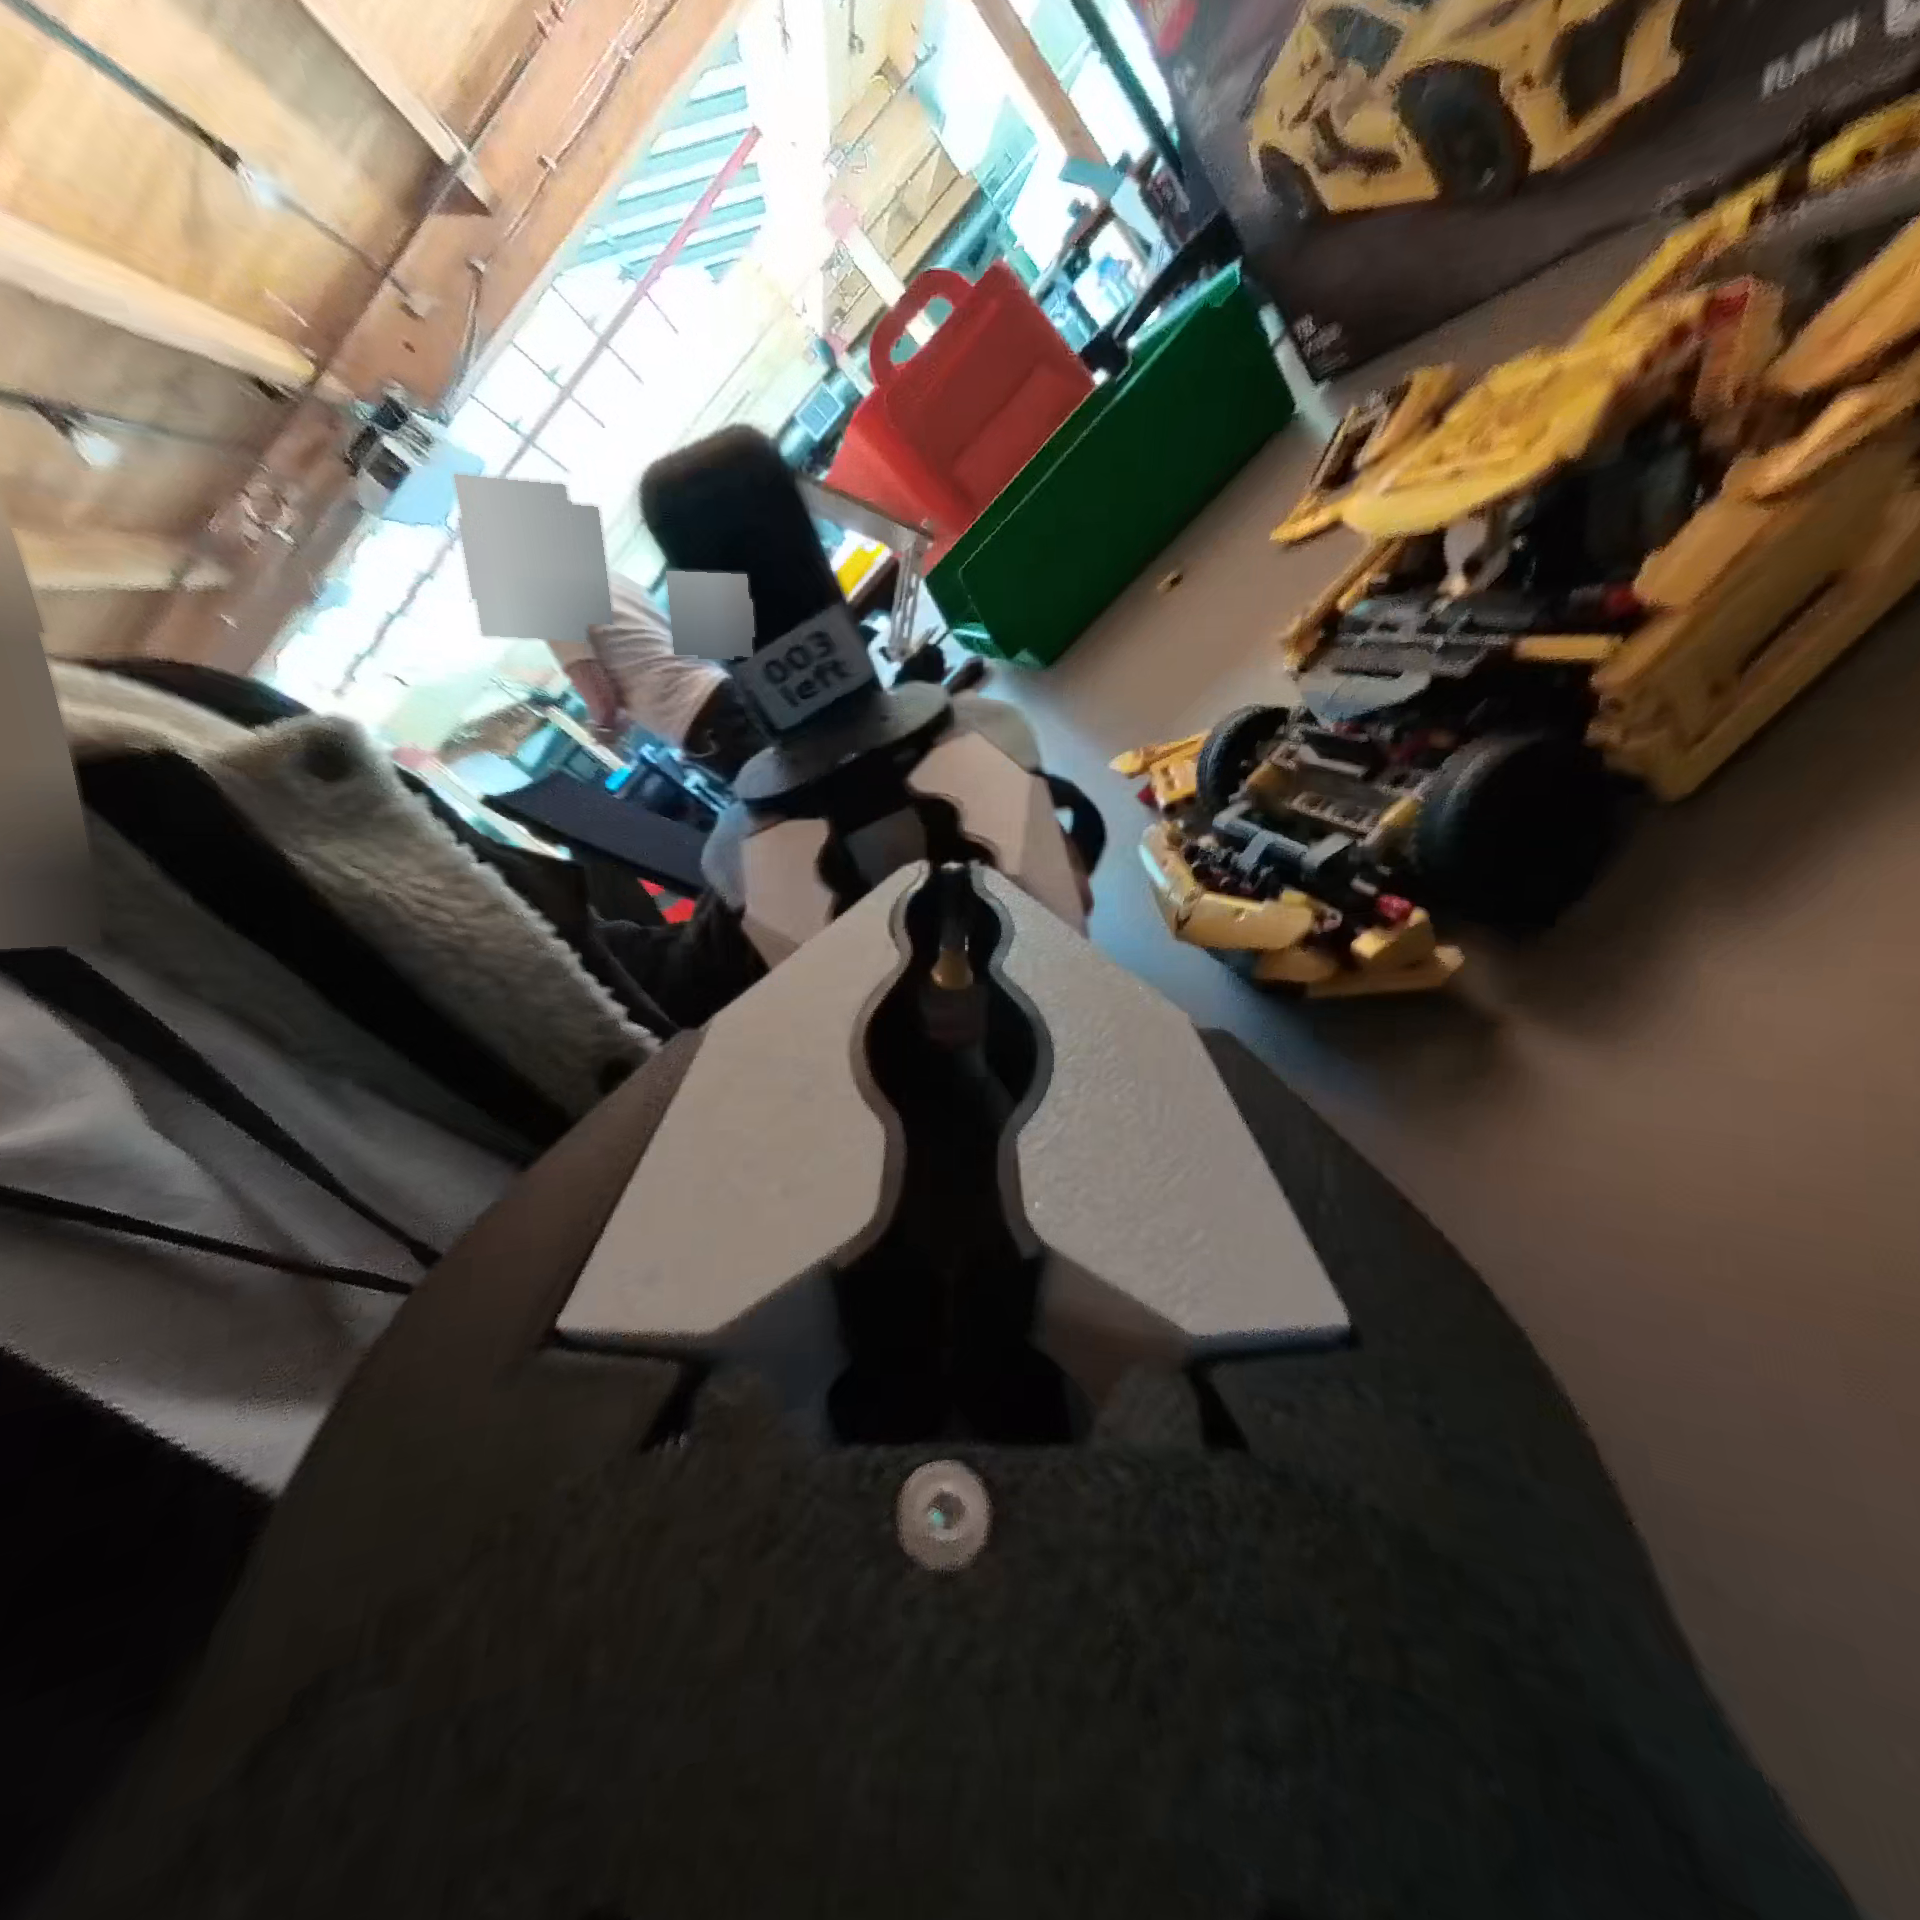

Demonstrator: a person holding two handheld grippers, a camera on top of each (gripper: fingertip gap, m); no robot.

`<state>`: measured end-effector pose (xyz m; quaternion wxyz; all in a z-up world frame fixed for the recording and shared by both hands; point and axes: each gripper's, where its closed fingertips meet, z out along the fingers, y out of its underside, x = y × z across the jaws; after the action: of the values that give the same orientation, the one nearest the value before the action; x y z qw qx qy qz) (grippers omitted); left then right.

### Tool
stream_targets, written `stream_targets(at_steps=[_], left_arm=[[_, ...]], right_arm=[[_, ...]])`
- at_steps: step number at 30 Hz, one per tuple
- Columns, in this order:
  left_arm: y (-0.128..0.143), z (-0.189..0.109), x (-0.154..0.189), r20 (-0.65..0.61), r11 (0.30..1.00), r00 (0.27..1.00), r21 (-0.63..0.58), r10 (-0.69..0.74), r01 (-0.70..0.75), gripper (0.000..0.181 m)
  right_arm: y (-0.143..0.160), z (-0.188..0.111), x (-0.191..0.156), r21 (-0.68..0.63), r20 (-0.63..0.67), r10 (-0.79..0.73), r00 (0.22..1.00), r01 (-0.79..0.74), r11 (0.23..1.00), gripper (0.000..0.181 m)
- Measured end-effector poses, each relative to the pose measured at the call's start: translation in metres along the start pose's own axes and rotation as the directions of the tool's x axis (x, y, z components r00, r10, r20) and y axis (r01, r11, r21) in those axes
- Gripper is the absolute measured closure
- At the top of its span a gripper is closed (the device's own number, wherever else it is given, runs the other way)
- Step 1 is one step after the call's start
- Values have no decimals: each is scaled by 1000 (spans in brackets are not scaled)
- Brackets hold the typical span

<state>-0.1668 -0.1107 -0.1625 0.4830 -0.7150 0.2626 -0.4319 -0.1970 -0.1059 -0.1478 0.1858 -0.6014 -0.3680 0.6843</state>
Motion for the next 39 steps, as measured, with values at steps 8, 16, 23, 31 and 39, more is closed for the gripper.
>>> stream_targets(at_steps=[8,16,23,31,39], left_arm=[[-15,-8,-1,-107,971,975,122,-194,206,169],[-9,-6,0,-72,984,988,104,-137,144,173],[60,18,19,-61,952,996,-294,69,-84,175],[44,19,7,-5,974,996,-208,90,-89,174],[40,26,-7,42,973,997,-222,66,-56,174]], right_arm=[[-3,1,-1,36,-10,-41,999,41,999,178],[-2,2,0,55,-4,-4,1000,4,998,180],[-65,-45,-9,471,215,37,976,-136,872,179],[-61,-81,65,108,-410,-134,902,194,975,178],[-26,-184,165,-504,-724,-374,580,-74,861,178]])
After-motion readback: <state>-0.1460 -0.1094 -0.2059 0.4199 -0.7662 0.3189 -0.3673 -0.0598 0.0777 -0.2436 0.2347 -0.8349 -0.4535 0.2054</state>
